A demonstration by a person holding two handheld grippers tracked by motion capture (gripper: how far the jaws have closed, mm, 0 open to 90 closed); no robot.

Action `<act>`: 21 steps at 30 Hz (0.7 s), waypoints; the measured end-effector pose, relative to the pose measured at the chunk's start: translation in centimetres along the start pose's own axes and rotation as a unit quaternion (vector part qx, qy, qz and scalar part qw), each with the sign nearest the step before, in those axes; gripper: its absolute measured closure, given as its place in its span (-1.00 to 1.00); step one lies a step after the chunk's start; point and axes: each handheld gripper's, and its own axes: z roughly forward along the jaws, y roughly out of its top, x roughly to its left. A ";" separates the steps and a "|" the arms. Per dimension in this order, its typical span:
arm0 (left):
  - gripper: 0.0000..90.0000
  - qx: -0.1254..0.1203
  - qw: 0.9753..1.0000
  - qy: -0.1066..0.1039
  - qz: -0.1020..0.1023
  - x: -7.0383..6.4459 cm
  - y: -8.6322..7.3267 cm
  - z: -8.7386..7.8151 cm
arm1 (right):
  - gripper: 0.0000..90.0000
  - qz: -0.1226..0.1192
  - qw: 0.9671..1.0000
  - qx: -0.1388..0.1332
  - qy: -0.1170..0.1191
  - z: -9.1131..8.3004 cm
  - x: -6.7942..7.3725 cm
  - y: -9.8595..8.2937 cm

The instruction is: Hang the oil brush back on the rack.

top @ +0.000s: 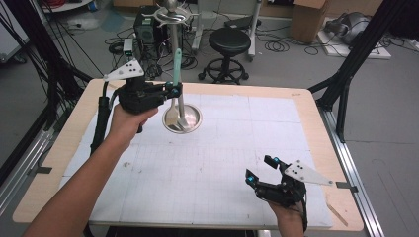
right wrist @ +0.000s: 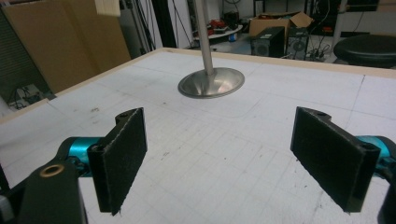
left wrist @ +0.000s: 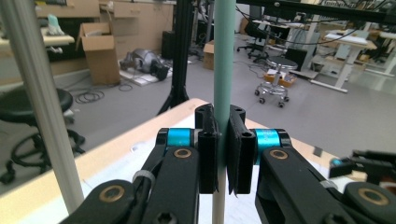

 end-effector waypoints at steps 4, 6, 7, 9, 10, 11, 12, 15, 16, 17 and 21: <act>0.87 0.006 1.000 0.014 0.013 0.2 1.4 1.1 | -0.61 0.004 1.000 -0.003 -0.001 -0.2 0.0 0.0; 0.87 0.005 1.000 0.020 0.013 0.4 1.9 1.6 | -0.61 0.004 1.000 -0.003 -0.003 -0.3 0.0 -0.1; 0.87 0.005 1.000 0.025 0.011 0.6 2.1 1.8 | -0.61 0.007 1.000 -0.003 -0.003 -0.3 0.0 -0.1; 0.87 -0.001 1.000 0.030 0.003 0.7 2.4 2.1 | -0.61 0.007 1.000 -0.005 -0.004 -0.4 -0.1 -0.1; 0.87 -0.003 0.999 0.033 0.002 0.7 2.6 2.3 | -0.61 0.009 1.000 -0.006 -0.004 -0.5 -0.1 -0.1; 0.87 -0.002 0.999 0.035 0.005 0.8 2.7 2.4 | -0.61 0.010 1.000 -0.007 -0.005 -0.5 -0.2 -0.1; 0.87 -0.001 0.999 0.037 0.005 0.7 2.8 2.6 | -0.61 0.010 1.000 -0.008 -0.004 -0.5 -0.2 -0.1; 0.87 0.004 0.999 0.040 0.006 0.8 3.0 3.1 | -0.61 0.011 1.000 -0.007 -0.004 -0.6 -0.3 -0.2; 0.87 0.003 0.999 0.040 0.004 0.9 3.1 3.2 | -0.61 0.012 1.000 -0.007 -0.004 -0.6 -0.2 -0.2; 0.87 0.003 0.999 0.041 0.002 0.9 3.2 3.4 | -0.61 0.013 1.000 -0.007 -0.003 -0.6 -0.2 -0.2; 0.87 0.002 0.999 0.048 -0.008 1.3 3.1 3.9 | -0.61 0.013 1.000 -0.010 -0.002 -0.7 -0.2 -0.1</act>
